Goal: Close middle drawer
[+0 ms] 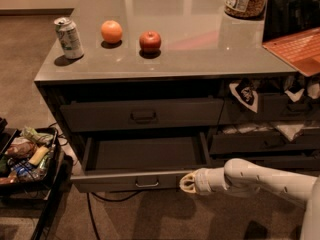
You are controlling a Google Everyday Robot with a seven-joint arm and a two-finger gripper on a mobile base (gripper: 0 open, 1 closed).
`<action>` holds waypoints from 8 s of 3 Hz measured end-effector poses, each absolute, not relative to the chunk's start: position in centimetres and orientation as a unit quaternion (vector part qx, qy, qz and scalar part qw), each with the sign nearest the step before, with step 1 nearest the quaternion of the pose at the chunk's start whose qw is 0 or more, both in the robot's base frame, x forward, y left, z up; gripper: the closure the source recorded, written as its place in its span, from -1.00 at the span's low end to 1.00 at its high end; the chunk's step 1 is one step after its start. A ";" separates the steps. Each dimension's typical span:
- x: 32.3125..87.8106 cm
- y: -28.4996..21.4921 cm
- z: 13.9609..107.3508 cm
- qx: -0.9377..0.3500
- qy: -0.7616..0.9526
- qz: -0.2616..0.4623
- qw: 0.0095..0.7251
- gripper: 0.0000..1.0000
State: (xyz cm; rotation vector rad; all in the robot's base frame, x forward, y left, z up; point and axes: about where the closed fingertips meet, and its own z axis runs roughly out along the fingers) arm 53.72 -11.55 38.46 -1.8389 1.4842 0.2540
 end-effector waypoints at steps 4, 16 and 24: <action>58.9 -13.1 38.4 -0.682 0.577 0.101 0.438 1.00; 68.0 -10.7 40.1 -0.572 0.535 0.073 0.618 1.00; 44.9 -16.7 42.7 -0.569 0.521 -0.008 0.636 1.00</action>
Offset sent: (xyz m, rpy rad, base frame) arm 0.0639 -0.0352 0.0056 0.1120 -0.0708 -0.0573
